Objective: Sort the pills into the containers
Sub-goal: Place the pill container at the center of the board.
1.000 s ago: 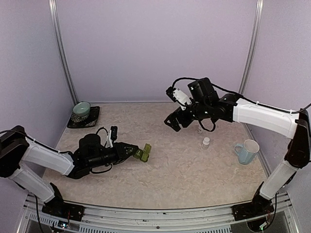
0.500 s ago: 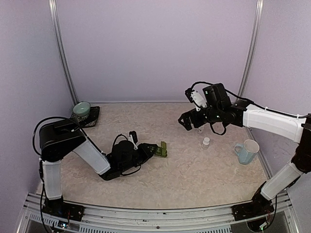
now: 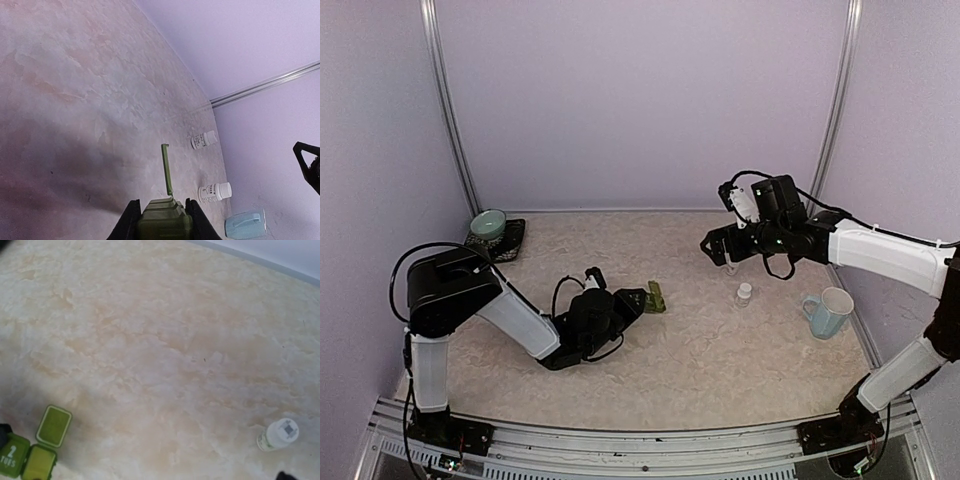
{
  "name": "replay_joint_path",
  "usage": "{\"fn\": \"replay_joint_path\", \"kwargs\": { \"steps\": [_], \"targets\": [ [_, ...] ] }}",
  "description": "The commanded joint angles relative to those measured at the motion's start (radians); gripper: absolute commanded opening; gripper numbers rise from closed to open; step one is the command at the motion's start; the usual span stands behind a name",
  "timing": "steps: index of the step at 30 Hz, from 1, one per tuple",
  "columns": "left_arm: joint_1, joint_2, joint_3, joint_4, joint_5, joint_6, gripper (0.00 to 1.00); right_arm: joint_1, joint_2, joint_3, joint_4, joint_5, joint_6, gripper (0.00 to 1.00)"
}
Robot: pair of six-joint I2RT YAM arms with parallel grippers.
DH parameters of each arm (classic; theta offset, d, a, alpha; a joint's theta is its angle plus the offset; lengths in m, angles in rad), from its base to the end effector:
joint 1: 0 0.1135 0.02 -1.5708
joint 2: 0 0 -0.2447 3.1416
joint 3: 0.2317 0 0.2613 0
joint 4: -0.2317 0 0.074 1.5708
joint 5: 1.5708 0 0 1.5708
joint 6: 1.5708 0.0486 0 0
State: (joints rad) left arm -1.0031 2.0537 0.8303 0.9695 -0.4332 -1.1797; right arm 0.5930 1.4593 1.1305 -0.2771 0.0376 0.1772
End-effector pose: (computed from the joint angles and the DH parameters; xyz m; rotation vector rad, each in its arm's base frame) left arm 0.2274 -0.3187 0.0819 -0.4976 1.8940 -1.1292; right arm 0.2942 0.1961 0.2615 -0.4336 2.1607 0.3951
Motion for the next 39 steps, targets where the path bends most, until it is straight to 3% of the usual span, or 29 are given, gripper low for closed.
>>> {"fn": "replay_joint_path", "kwargs": {
  "steps": [1,11,16,26,35,39],
  "targets": [
    [-0.003,-0.001,-0.017,-0.044,-0.051,0.004,0.26,-0.01,-0.033,-0.016,0.034,-0.009,0.011,1.0],
    [0.015,-0.014,-0.043,-0.109,-0.032,0.006,0.34,-0.011,-0.012,-0.008,-0.005,0.025,0.005,1.0],
    [0.033,-0.032,-0.068,-0.13,-0.025,0.011,0.45,-0.017,-0.016,-0.02,0.008,0.058,0.012,1.0],
    [0.072,-0.095,-0.128,-0.137,-0.025,0.024,0.56,-0.078,0.006,-0.035,-0.012,0.144,0.146,1.0],
    [0.125,-0.19,-0.2,-0.148,-0.027,0.041,0.61,-0.091,0.039,-0.051,0.015,0.169,0.07,1.0],
    [0.132,-0.266,-0.215,-0.187,-0.042,0.091,0.73,-0.095,0.082,-0.046,0.044,0.194,0.049,0.97]
  ]
}}
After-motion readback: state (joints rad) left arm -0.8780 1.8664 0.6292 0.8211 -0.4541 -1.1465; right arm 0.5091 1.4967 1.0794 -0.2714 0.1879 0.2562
